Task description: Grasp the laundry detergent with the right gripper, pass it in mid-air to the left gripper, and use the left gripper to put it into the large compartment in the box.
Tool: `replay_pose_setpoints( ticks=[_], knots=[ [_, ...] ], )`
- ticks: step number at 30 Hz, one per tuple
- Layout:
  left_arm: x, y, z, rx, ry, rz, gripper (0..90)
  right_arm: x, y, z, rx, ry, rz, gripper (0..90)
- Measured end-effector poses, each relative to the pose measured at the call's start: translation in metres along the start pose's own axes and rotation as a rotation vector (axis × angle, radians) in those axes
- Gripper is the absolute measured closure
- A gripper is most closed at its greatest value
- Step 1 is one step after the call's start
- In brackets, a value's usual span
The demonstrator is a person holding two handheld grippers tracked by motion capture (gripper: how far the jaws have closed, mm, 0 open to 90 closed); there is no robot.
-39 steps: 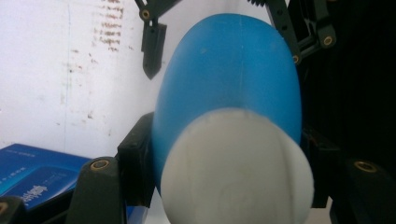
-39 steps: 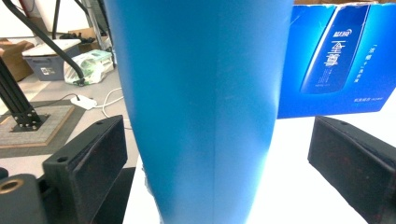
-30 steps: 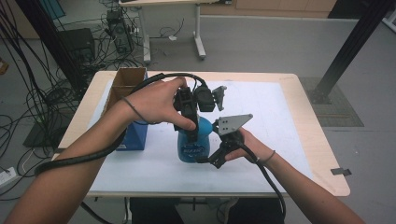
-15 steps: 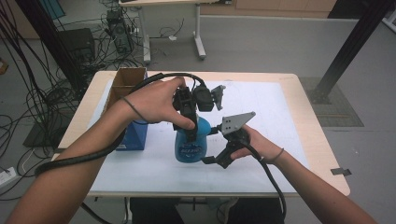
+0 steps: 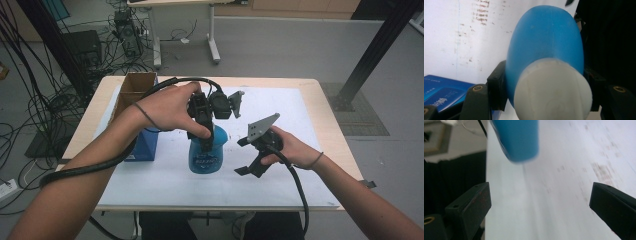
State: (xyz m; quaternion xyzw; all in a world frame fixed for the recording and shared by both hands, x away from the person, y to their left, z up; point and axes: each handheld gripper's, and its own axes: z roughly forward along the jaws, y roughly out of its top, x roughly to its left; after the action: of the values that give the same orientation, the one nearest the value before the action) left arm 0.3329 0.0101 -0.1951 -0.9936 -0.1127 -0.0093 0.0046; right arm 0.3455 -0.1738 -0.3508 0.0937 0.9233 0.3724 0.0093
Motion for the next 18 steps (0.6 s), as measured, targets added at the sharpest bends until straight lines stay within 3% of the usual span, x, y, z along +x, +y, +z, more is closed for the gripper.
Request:
replay_pose_setpoints(
  ticks=[5, 7, 8, 9, 10, 13, 18],
  knots=[
    [0.0, -0.002, -0.001, -0.016, 0.006, -0.009, 37.2, -0.015, -0.009, -0.013, 0.189, -0.075, 0.038, 6.1],
    [0.0, -0.002, -0.002, -0.008, 0.005, -0.015, 37.2, -0.022, -0.016, -0.021, 0.287, -0.112, 0.088, 6.1],
    [0.0, -0.002, -0.002, -0.013, 0.005, -0.018, 37.2, -0.022, -0.016, -0.021, 0.287, -0.112, 0.088, 6.1],
    [0.0, -0.002, -0.002, -0.008, 0.005, -0.02, 37.2, -0.028, -0.02, -0.025, 0.346, -0.135, 0.114, 6.1],
    [0.0, -0.002, -0.003, -0.01, 0.008, -0.023, 37.2, -0.028, -0.02, -0.025, 0.346, -0.135, 0.114, 6.1],
    [0.0, -0.003, -0.003, -0.013, 0.004, -0.039, 37.2, -0.034, -0.027, -0.029, 0.414, -0.156, 0.156, 6.1],
    [-0.001, -0.005, -0.007, -0.026, 0.008, -0.099, 37.2, -0.04, -0.038, -0.031, 0.461, -0.201, 0.196, 6.6]
  ],
)
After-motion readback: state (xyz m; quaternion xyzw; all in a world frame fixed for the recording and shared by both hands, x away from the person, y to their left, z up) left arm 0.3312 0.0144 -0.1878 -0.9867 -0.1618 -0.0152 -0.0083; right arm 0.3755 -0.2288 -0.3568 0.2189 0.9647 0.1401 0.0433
